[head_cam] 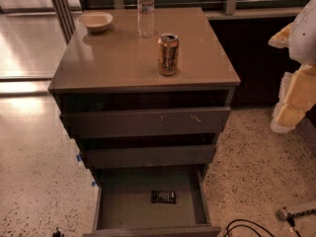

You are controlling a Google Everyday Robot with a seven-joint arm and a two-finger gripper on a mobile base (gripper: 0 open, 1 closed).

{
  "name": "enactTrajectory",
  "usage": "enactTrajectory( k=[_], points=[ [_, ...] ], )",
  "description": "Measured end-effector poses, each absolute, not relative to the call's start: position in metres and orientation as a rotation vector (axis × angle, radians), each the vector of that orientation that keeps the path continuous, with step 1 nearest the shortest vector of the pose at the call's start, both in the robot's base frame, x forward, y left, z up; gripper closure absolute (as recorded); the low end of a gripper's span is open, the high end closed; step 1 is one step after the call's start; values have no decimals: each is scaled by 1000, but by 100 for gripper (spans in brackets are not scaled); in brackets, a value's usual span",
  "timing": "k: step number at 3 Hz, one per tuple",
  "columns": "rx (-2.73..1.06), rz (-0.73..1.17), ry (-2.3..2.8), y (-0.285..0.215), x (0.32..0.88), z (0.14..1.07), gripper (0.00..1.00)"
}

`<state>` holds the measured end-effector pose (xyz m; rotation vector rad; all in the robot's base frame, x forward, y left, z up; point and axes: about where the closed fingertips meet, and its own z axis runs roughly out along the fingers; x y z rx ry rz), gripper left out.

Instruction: Pick rxbar chocolate from bottom drawer and place on counter

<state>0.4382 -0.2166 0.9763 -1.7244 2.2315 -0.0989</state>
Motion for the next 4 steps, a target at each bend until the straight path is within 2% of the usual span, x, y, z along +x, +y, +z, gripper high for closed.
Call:
enactTrajectory(
  k=[1,2,4],
  points=[
    [-1724,-99,2231,-217,438,976,0],
    [-1716,-74,2219,-214,439,967,18],
    [-1626,84,2212,-198,446,873,64]
  ],
)
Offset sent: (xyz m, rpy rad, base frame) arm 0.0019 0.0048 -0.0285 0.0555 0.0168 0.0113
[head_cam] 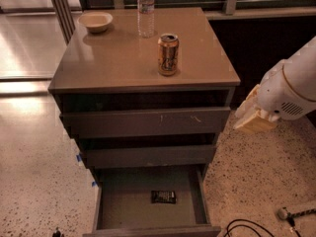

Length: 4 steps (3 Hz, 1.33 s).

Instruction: Pick rxbar chocolate from bottom drawer and place on counter

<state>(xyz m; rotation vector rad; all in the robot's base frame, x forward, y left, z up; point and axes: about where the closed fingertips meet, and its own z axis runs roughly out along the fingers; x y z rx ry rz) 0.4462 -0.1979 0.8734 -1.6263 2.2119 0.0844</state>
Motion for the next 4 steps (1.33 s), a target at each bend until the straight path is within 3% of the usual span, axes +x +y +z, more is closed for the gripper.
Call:
enactTrajectory(
  k=[1,2,4],
  points=[
    [-1565,187,2245,-189,446,803,87],
    [-1557,187,2246,-188,446,793,100],
    [-1516,155,2239,-189,456,774,100]
  ],
)
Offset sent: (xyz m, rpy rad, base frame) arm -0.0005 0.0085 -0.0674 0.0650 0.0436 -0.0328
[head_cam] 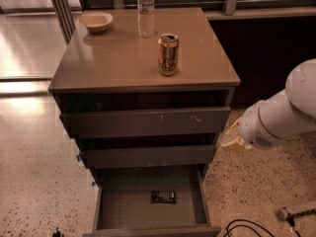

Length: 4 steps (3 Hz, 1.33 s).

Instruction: Pick rxbar chocolate from bottom drawer and place on counter

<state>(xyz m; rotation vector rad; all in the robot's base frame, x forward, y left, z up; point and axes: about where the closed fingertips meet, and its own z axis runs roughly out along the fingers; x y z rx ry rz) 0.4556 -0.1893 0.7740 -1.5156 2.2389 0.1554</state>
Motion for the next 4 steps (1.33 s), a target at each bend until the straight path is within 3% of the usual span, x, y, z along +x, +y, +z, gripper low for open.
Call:
enactTrajectory(
  k=[1,4],
  points=[
    [-1473,180,2239,-184,466,706,100],
    [-1299,329,2202,-141,565,499,100]
  ],
)
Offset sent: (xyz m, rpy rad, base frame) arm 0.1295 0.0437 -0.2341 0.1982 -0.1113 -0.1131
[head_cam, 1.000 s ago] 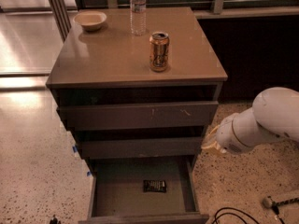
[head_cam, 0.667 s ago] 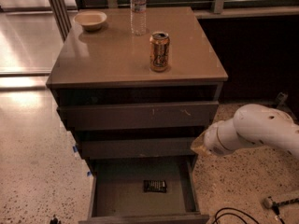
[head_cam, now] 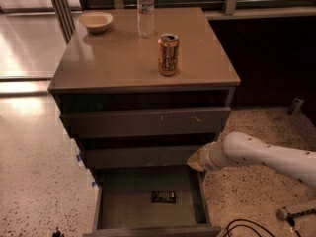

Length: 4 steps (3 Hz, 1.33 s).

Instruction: Pick rxbar chocolate from bottom drawer and place on counter

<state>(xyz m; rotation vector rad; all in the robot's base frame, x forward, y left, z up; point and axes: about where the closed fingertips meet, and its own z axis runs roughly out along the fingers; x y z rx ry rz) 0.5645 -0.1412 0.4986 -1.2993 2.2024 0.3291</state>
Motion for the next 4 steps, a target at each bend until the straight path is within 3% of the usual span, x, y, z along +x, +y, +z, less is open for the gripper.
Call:
enactTrajectory(
  k=[2,4],
  points=[
    [-1303,359,2181,-136,565,457,100],
    [-1266,547,2152,-108,584,326,100]
  ],
)
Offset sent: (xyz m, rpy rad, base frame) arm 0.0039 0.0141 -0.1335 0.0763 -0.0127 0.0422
